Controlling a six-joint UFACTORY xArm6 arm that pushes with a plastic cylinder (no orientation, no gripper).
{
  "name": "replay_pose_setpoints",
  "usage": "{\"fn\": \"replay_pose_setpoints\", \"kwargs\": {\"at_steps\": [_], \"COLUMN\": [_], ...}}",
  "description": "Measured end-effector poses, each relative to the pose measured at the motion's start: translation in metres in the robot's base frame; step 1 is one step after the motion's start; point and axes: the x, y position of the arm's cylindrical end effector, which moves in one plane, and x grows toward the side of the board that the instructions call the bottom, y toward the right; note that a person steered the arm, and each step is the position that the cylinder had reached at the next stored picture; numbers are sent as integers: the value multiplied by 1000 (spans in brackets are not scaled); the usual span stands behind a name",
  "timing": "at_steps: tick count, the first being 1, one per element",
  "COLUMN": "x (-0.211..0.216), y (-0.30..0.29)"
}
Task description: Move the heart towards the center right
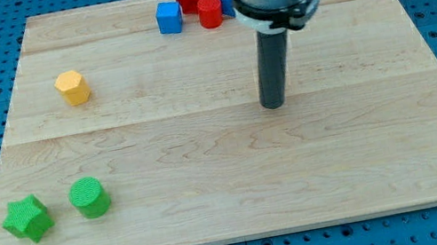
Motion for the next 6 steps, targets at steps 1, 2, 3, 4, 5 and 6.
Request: {"fn": "replay_pose_setpoints", "kwargs": {"at_steps": [1, 2, 3, 4, 5, 6], "x": [0, -39, -41, -42, -43, 17], "y": [-28, 1, 33, 71, 103, 23]}}
